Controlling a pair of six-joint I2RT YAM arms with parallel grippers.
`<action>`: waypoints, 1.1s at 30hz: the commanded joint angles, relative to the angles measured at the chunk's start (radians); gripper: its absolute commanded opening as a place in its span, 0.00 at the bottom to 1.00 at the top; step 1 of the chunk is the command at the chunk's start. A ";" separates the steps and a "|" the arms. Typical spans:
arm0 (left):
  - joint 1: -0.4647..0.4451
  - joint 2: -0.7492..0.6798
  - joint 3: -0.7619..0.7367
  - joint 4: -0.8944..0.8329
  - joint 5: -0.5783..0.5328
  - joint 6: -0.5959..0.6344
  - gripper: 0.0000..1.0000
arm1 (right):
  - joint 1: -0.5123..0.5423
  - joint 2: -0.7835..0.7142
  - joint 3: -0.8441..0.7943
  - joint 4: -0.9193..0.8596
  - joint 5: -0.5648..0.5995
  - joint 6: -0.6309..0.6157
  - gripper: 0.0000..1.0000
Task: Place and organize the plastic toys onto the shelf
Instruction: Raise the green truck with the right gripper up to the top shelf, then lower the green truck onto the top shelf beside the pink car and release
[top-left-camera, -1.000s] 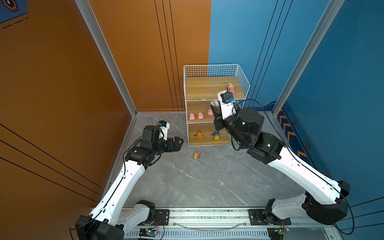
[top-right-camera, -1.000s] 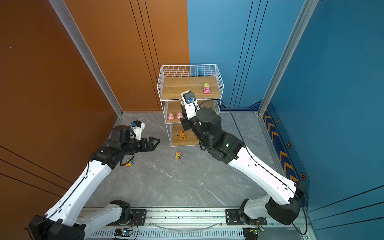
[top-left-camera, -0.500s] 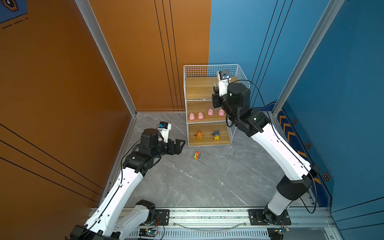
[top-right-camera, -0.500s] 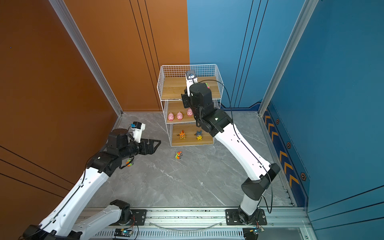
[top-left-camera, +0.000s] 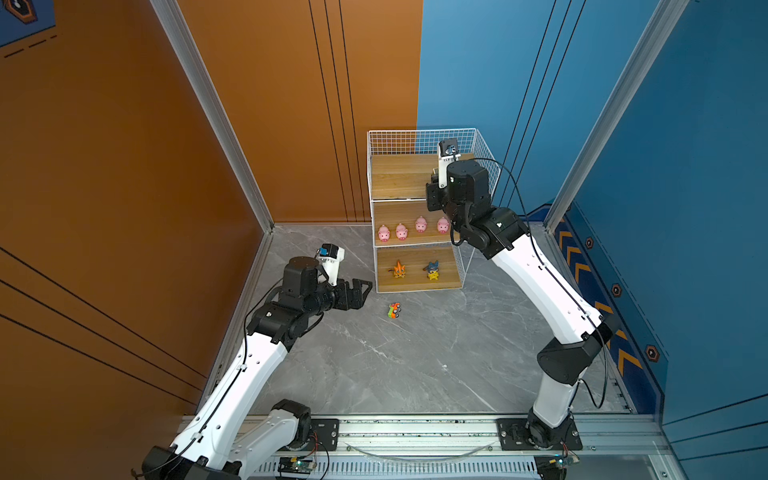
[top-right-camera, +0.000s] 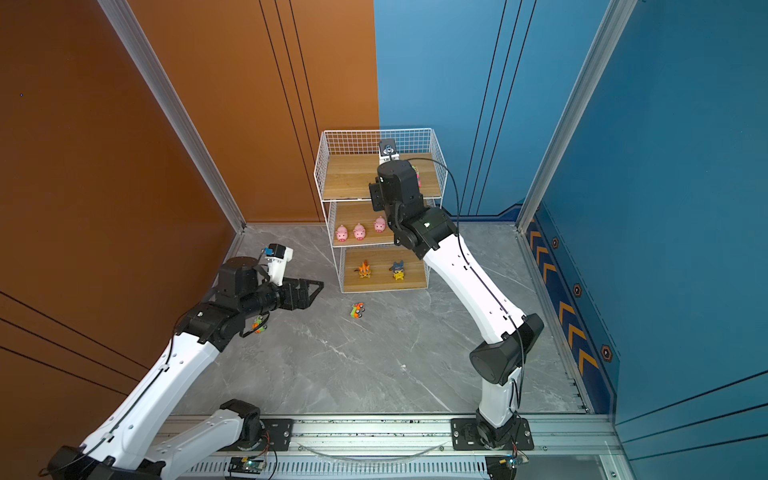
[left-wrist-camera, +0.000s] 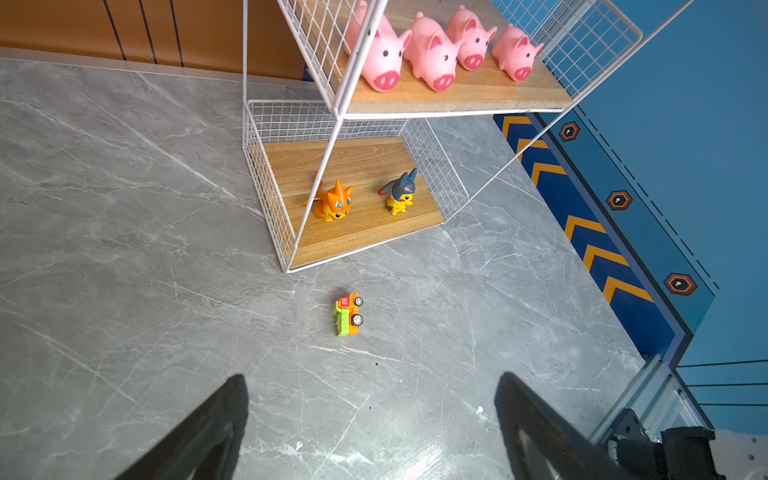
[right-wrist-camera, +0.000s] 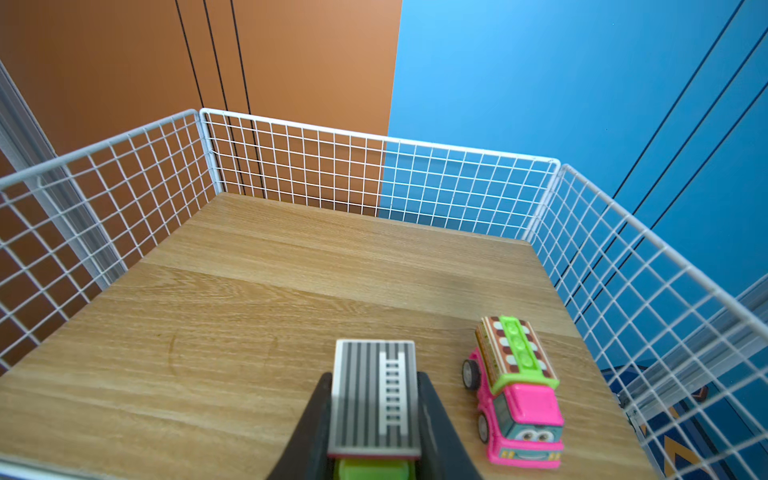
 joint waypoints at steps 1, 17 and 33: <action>-0.005 0.002 -0.016 0.027 0.029 0.003 0.94 | -0.004 0.015 0.032 -0.029 0.010 0.028 0.20; 0.009 0.005 -0.016 0.031 0.039 -0.004 0.94 | -0.035 0.061 0.054 -0.036 -0.028 0.056 0.21; 0.023 0.009 -0.019 0.034 0.047 -0.011 0.94 | -0.048 0.142 0.170 -0.068 -0.048 0.063 0.22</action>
